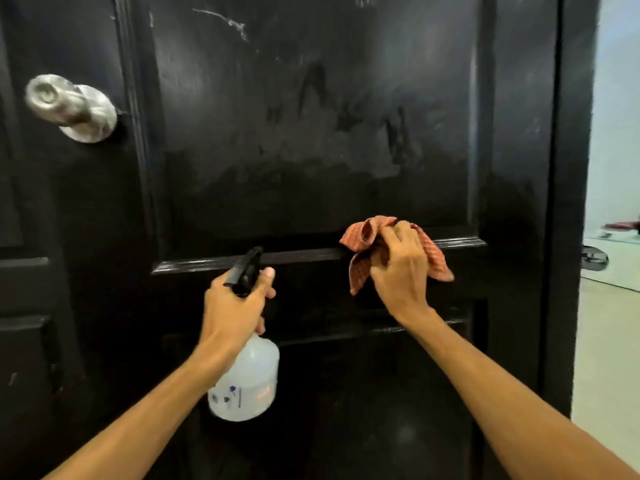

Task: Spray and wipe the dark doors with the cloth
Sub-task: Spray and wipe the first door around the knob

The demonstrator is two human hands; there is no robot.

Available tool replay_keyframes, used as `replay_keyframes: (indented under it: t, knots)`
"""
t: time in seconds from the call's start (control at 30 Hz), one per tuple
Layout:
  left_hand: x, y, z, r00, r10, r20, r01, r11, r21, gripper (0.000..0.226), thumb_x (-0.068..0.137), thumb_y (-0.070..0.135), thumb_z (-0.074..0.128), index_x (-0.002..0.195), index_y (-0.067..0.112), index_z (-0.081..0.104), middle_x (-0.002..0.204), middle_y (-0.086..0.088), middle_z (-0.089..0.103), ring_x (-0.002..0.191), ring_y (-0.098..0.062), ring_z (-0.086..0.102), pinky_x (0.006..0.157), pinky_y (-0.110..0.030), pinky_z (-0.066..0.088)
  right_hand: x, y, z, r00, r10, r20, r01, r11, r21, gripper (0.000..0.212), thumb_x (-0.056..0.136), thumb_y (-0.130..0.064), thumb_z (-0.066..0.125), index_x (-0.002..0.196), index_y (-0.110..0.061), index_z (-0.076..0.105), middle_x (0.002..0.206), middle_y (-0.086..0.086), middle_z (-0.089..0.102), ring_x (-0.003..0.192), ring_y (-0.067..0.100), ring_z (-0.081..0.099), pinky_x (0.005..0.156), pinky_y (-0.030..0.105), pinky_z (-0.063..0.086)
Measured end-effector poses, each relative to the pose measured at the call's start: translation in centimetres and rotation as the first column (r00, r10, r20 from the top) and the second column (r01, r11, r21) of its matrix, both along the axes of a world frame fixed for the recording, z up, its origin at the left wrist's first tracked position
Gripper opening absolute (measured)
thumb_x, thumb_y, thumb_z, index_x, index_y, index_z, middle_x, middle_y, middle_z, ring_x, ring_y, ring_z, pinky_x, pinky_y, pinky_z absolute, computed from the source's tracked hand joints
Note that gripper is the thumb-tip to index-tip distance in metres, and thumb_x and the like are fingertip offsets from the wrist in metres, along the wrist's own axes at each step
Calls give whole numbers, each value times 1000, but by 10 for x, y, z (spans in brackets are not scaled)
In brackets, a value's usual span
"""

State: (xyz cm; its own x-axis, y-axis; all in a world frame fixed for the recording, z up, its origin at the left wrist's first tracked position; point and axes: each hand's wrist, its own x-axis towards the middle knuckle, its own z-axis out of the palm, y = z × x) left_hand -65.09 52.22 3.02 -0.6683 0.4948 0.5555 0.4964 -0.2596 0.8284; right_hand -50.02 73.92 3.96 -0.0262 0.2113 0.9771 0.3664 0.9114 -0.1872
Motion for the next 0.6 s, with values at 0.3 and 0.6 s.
replay_keyframes:
  t: [0.3, 0.6]
  knots:
    - [79, 81, 10, 973, -228, -37, 226, 972, -59, 16, 97, 39, 68, 97, 24, 69, 87, -3, 75, 44, -21, 56, 56, -35, 55, 93, 66, 12, 937, -166, -308, 52, 936, -348, 26, 86, 0, 60, 107, -10, 71, 102, 7, 70, 97, 23, 65, 91, 35, 49]
    - [152, 146, 16, 916, -398, -39, 391, 912, -123, 22, 98, 40, 66, 98, 18, 69, 88, -3, 75, 44, -19, 56, 52, -30, 55, 158, 128, -24, 898, -300, -321, 96, 848, -522, 29, 102, -8, 54, 127, -15, 66, 141, 7, 46, 128, 27, 49, 115, 38, 37]
